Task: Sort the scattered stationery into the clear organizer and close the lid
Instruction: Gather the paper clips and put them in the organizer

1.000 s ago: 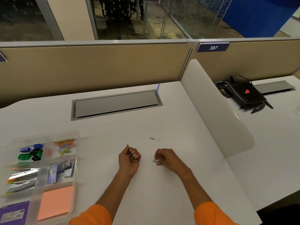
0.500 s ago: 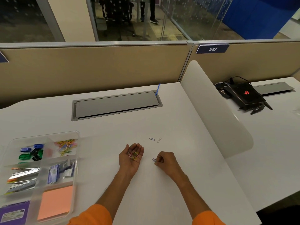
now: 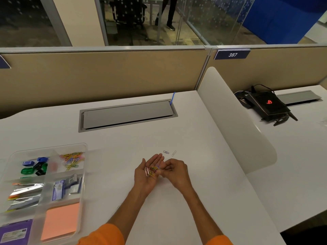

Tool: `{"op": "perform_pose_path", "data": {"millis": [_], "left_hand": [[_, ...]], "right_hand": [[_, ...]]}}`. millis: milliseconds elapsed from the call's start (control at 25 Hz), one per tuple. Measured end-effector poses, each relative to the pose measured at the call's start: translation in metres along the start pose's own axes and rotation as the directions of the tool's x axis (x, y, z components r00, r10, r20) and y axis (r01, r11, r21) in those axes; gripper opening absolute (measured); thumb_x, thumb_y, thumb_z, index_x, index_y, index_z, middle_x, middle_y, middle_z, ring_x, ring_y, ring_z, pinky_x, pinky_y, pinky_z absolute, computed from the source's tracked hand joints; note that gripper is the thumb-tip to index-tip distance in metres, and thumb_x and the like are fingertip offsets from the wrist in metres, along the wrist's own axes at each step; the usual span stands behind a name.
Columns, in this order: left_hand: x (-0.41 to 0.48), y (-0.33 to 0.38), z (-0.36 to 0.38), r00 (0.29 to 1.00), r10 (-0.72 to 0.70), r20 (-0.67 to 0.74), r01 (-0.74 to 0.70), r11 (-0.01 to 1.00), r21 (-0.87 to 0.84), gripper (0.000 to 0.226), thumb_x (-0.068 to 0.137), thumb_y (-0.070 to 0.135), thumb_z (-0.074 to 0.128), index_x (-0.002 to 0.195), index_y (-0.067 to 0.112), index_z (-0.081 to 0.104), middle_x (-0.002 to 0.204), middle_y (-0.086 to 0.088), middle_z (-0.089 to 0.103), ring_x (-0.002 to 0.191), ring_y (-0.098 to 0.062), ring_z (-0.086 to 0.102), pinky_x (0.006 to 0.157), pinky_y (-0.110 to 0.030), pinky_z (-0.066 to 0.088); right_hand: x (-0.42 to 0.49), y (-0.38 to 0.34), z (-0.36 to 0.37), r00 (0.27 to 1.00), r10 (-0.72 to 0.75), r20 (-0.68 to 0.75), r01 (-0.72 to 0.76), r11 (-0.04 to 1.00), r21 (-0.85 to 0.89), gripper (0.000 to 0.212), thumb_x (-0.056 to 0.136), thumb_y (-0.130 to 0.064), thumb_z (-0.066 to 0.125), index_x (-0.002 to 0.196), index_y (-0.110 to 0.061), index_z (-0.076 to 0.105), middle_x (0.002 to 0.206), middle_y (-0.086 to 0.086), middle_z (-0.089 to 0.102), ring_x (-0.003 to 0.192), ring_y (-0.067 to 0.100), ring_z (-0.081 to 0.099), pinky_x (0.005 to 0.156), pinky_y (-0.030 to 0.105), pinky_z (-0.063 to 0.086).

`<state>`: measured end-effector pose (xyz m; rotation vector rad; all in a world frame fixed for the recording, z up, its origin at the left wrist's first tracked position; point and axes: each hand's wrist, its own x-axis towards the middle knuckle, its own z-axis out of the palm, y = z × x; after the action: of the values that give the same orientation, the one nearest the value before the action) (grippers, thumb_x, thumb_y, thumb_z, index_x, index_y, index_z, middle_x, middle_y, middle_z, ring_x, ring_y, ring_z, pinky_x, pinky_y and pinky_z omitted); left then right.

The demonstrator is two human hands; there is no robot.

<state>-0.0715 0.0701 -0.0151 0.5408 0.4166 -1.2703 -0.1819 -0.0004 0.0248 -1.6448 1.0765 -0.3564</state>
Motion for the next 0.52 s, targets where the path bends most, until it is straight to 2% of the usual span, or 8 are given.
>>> {"op": "perform_pose_path", "data": {"millis": [160, 280, 360, 440, 520], "left_hand": [[0.004, -0.005, 0.001, 1.0, -0.008, -0.011, 0.009, 0.997, 0.075, 0.054, 0.102, 0.034, 0.028, 0.126, -0.008, 0.053, 0.129, -0.024, 0.058, 0.123, -0.036, 0.054, 0.109, -0.043, 0.039], [0.004, -0.002, 0.002, 1.0, -0.001, 0.003, 0.001, 1.0, 0.006, 0.051, 0.103, 0.031, 0.031, 0.125, -0.01, 0.052, 0.128, -0.026, 0.058, 0.12, -0.038, 0.057, 0.102, -0.045, 0.046], [0.004, 0.002, 0.001, 1.0, 0.012, 0.004, -0.012, 0.999, -0.04, 0.051, 0.103, 0.031, 0.031, 0.125, -0.011, 0.052, 0.127, -0.028, 0.058, 0.118, -0.039, 0.058, 0.097, -0.048, 0.048], [0.005, 0.006, -0.001, 1.0, 0.026, 0.007, -0.025, 0.997, -0.071, 0.053, 0.103, 0.031, 0.031, 0.123, -0.012, 0.055, 0.127, -0.028, 0.058, 0.117, -0.04, 0.058, 0.096, -0.049, 0.049], [0.007, 0.012, -0.003, 0.999, 0.045, 0.012, -0.043, 0.995, -0.093, 0.053, 0.103, 0.031, 0.031, 0.121, -0.013, 0.056, 0.128, -0.028, 0.057, 0.119, -0.04, 0.057, 0.096, -0.05, 0.049]], "right_hand": [[0.005, -0.016, 0.004, 0.997, -0.071, 0.042, 0.071, 0.997, 0.005, 0.016, 0.066, 0.0, 0.079, 0.073, -0.014, 0.073, 0.073, -0.002, 0.074, 0.071, 0.006, 0.07, 0.071, 0.021, 0.057], [0.022, -0.01, -0.009, 0.986, -0.067, -0.156, 0.066, 0.998, -0.013, 0.017, 0.071, 0.004, 0.075, 0.074, -0.012, 0.071, 0.071, -0.003, 0.071, 0.068, 0.006, 0.069, 0.066, 0.018, 0.056], [0.039, 0.002, -0.021, 0.962, -0.071, -0.263, 0.036, 0.99, -0.137, 0.018, 0.075, 0.005, 0.072, 0.078, -0.012, 0.069, 0.076, -0.003, 0.07, 0.068, 0.004, 0.066, 0.065, 0.013, 0.053], [0.057, 0.018, -0.032, 0.968, -0.091, -0.235, 0.025, 0.963, -0.268, 0.024, 0.076, 0.008, 0.068, 0.085, -0.014, 0.068, 0.083, -0.004, 0.069, 0.074, 0.006, 0.064, 0.066, 0.011, 0.05], [0.071, 0.033, -0.038, 0.986, -0.137, -0.094, 0.092, 0.92, -0.381, 0.033, 0.076, 0.006, 0.068, 0.097, -0.019, 0.066, 0.093, -0.009, 0.066, 0.083, 0.008, 0.058, 0.07, 0.008, 0.043]]}}
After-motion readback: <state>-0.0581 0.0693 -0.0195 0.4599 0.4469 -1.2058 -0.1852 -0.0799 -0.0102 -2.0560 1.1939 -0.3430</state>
